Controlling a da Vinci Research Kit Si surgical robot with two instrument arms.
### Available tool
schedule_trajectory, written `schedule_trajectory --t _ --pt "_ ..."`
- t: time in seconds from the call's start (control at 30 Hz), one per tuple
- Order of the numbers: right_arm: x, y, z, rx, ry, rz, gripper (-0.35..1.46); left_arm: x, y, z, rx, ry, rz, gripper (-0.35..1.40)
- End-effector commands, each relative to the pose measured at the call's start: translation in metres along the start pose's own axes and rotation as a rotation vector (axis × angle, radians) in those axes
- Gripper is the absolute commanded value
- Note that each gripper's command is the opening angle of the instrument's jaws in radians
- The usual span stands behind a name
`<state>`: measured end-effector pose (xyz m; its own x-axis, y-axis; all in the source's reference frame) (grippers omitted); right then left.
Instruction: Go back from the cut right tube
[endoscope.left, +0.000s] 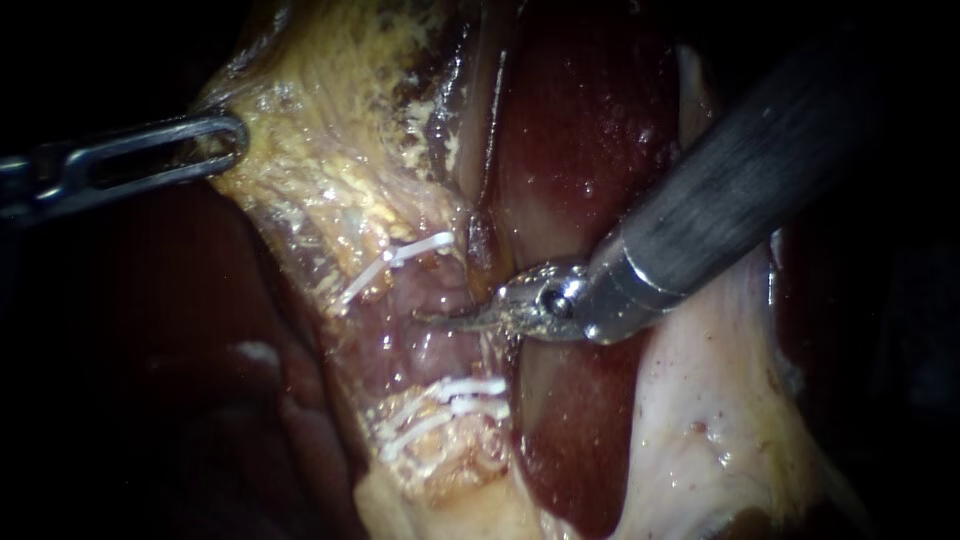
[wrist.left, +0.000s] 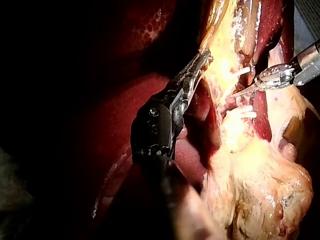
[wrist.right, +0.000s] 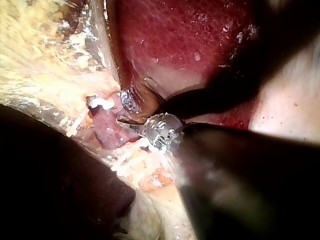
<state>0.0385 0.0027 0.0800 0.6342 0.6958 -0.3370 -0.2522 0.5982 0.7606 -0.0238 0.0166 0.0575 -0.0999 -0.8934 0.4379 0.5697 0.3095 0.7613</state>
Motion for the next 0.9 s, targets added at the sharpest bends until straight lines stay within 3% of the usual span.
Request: schedule_trajectory --t 0.03,0.1,0.3,0.5,0.77,0.9 --pt "0.0000 0.0000 0.0000 -0.001 -0.003 0.000 -0.35 0.0000 0.0000 0.0000 0.001 0.000 0.000 -0.35" --pt "0.0000 0.0000 0.0000 0.001 0.000 0.004 -0.35 0.0000 0.0000 0.0000 0.001 0.000 0.000 -0.35" --pt "-0.0001 -0.0001 0.0000 0.004 0.002 -0.003 0.52 0.0000 0.0000 0.0000 0.001 0.000 0.000 -0.35" --pt "-0.0001 -0.0002 -0.0001 0.007 0.000 -0.003 0.76 0.0000 0.0000 -0.0001 0.001 0.000 0.000 -0.35" --pt "-0.0004 -0.0004 -0.0005 0.011 0.001 -0.018 0.81 0.0000 0.0000 -0.0001 0.001 0.000 0.000 -0.35" --pt "-0.0013 -0.0012 -0.0016 0.017 0.036 -0.175 1.04 0.0000 0.0001 -0.0001 0.001 0.000 0.000 -0.35"
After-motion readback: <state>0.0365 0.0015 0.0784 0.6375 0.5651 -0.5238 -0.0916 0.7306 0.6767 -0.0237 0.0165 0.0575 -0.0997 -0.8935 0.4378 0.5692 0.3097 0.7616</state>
